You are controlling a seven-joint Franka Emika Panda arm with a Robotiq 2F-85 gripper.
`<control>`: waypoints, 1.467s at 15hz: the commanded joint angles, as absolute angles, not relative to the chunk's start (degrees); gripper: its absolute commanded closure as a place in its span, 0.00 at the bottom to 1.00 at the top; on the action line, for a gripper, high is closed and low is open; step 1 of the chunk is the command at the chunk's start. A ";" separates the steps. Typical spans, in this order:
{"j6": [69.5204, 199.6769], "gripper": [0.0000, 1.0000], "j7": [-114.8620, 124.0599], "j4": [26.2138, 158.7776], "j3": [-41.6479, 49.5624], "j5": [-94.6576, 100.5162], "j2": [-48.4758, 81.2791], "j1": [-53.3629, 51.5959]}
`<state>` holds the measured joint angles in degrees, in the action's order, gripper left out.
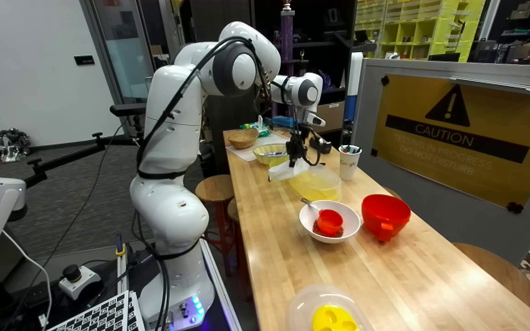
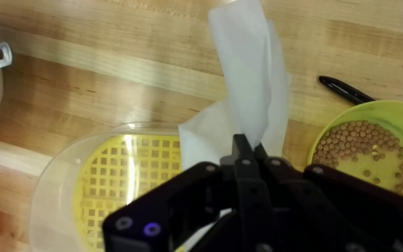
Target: Use the white napkin to wipe the yellow container.
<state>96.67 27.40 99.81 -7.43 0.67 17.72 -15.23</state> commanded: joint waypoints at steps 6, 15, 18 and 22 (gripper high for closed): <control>96.87 1.00 26.75 100.65 -4.08 0.91 16.93 -11.11; 97.04 1.00 27.22 102.21 -0.54 -0.52 16.96 -6.23; 97.15 1.00 27.50 102.63 -0.99 0.25 16.51 -6.77; 97.40 1.00 27.71 102.81 -2.89 1.60 15.85 -9.44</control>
<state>96.78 27.37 101.38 -1.72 0.41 17.81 -7.41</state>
